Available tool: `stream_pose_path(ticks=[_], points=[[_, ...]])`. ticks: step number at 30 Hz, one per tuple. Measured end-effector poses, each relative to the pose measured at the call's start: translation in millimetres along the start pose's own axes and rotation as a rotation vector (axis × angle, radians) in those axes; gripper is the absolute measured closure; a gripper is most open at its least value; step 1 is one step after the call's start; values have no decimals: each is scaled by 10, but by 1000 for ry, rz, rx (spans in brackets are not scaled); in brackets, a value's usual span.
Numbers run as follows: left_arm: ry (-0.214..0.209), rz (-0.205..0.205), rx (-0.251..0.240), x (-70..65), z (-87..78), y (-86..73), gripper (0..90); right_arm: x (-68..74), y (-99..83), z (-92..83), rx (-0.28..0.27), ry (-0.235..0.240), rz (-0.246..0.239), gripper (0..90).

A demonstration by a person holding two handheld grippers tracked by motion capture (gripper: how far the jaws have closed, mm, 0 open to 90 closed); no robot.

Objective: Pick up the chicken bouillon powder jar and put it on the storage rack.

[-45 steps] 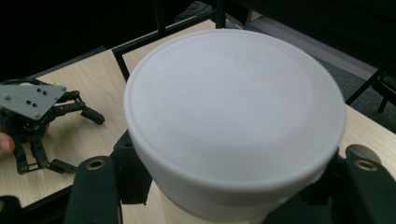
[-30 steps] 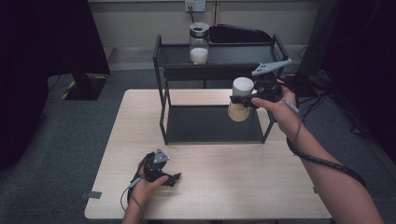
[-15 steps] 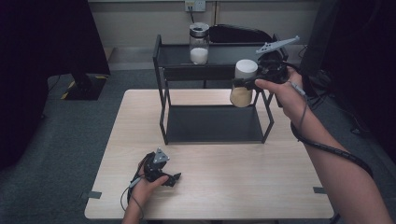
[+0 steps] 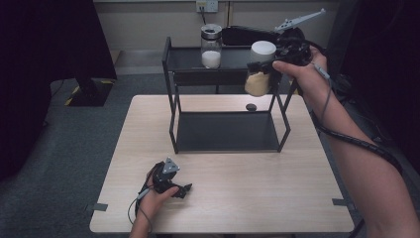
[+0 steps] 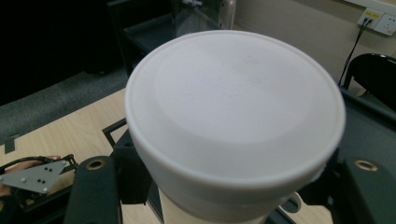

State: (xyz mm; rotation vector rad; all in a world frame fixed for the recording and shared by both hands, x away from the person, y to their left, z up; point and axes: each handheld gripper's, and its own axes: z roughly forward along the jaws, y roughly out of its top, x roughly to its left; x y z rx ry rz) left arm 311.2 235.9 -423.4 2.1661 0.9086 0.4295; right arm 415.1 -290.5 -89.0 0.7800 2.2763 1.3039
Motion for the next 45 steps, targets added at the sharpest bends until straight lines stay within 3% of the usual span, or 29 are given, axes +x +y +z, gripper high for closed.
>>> stream_pose_path(ticks=[17, 22, 36, 45], points=[[-1, 0, 2, 1, 0, 2, 0, -71, 425, -85, -25, -31, 23, 348], [-2, 1, 2, 4, 0, 3, 0, -85, 524, -27, -20, -63, 27, 348], [-4, 6, 3, 14, 0, 8, 0, -239, 588, 272, -17, -146, 82, 347], [-4, 6, 3, 13, 1, 7, 0, -287, 624, 482, 4, -168, 96, 347]])
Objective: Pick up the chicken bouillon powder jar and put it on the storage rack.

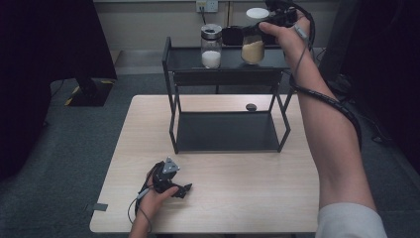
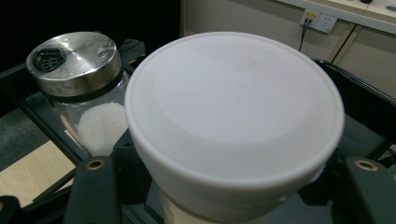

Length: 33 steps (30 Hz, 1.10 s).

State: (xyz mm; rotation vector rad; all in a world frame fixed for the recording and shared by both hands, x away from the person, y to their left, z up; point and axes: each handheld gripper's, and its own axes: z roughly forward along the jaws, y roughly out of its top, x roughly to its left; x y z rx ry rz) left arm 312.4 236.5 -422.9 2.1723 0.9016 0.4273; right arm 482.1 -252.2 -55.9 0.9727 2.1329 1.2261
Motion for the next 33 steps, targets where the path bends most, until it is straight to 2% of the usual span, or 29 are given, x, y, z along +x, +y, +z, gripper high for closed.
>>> stream_pose_path(ticks=[8, 13, 21, 24, 27, 29, 33], points=[[0, 0, 0, -1, 0, 0, 0, -4, -2, 96, 10, 0, 0, 344], [0, 0, 1, 1, -1, 2, 0, -48, -42, 91, -2, 8, 19, 344], [0, 0, 2, 0, -1, 2, 0, -56, -86, 94, -13, 12, 11, 330], [0, 0, 1, 0, -1, 2, 0, -55, -93, 88, -9, 13, 24, 195], [-1, 0, 1, 1, -1, 1, 0, -27, -95, 71, -4, -1, 30, 106], [0, -1, -1, -1, 1, -2, 0, -29, -117, 55, -10, 3, 45, 66], [0, 0, 0, 0, 0, -1, 0, -8, -150, 35, -5, -2, 43, 33]])
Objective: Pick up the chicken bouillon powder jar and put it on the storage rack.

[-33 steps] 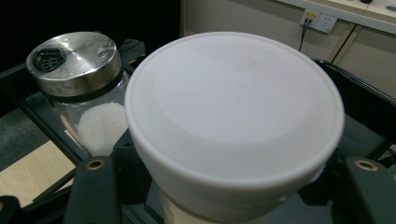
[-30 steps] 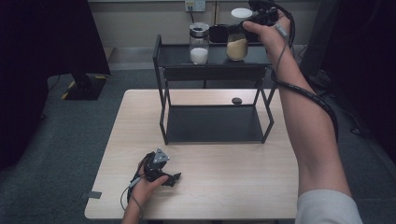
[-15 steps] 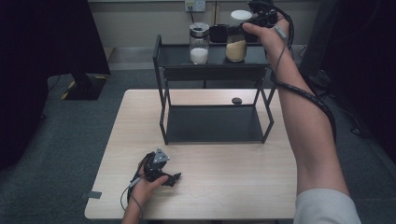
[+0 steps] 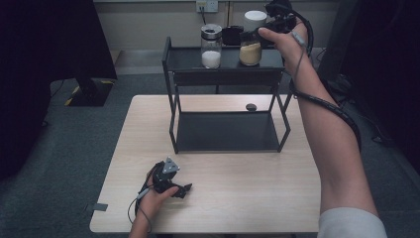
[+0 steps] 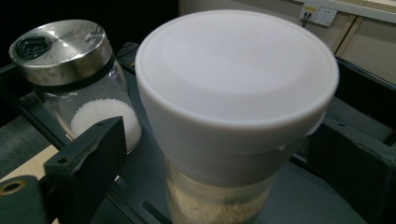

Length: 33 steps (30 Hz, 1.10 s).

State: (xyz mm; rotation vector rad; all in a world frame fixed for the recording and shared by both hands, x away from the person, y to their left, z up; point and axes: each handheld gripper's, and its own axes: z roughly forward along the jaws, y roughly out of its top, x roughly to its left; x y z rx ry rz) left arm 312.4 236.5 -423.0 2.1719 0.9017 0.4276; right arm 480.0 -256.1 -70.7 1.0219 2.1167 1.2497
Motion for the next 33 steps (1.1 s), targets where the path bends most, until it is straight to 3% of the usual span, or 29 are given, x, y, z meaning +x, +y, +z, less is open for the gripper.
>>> stream_pose_path(ticks=[9, 23, 33], points=[[-1, 1, 3, 2, -2, 4, 0, 1, -159, -78, -23, 12, 32, 6], [0, 1, 2, 1, -1, 4, 0, 118, -445, -242, -58, 0, 15, 5], [0, 0, -1, -1, 0, -1, 0, 147, -713, -339, -79, 46, 6, 6]])
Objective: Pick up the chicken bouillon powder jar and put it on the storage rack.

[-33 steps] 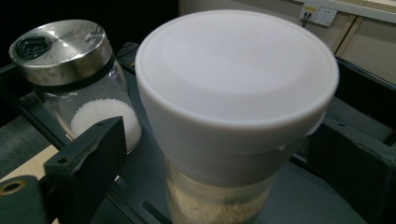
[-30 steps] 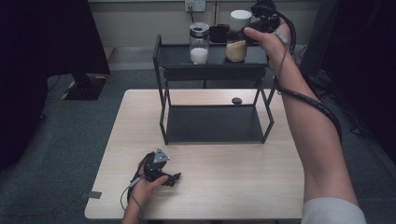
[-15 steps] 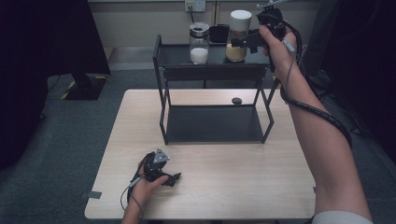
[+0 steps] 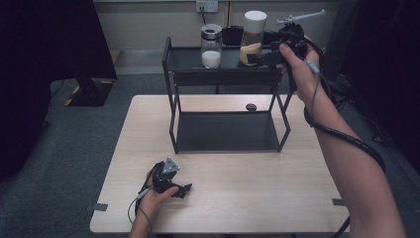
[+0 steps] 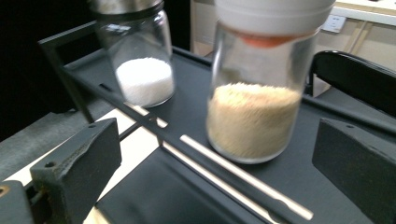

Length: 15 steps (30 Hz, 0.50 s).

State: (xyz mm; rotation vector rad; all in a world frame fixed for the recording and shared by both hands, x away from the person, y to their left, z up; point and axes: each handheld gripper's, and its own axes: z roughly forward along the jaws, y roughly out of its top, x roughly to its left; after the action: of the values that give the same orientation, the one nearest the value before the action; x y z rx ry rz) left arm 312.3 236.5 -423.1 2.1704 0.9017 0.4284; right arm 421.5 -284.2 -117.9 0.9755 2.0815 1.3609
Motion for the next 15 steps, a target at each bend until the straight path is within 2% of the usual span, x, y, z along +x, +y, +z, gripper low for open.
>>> stream_pose_path(ticks=[7, 15], points=[[0, 0, 0, 0, 0, 0, 0, 17, -200, -62, -1, 31, -11, 6], [0, 0, 0, 0, 0, 0, 0, 66, -397, -35, 4, 54, -24, 7]])
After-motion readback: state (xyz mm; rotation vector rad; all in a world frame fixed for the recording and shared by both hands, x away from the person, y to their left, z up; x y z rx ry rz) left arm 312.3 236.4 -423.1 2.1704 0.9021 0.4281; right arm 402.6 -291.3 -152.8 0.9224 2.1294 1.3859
